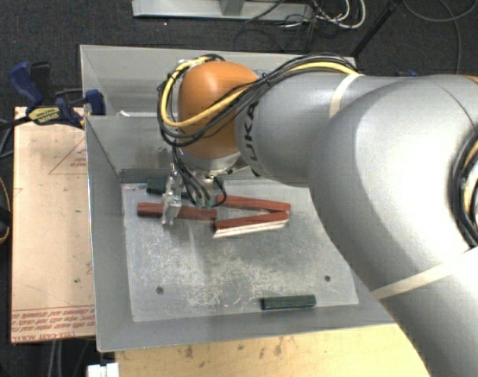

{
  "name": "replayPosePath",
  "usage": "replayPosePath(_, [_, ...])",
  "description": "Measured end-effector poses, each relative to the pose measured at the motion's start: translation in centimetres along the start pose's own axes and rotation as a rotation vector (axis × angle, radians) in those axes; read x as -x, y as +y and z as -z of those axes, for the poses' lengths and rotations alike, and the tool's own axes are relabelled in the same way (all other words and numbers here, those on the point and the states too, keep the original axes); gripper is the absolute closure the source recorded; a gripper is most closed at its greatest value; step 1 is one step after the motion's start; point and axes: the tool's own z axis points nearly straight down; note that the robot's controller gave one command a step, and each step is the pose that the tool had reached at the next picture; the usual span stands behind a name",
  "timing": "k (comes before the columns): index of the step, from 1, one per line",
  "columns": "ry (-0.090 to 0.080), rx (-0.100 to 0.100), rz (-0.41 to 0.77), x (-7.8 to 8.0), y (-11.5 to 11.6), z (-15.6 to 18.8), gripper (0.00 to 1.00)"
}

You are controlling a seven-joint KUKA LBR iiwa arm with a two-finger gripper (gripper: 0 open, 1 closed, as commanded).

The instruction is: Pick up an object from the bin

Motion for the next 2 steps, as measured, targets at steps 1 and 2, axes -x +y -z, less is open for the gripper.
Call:
replayPosePath(1, [0.013, -0.008, -0.006, -0.2, 0.1, 2.1, 1.00])
replayPosePath(2, [0.002, -0.004, 0.004, -0.2, -0.1, 20.6, 1.00])
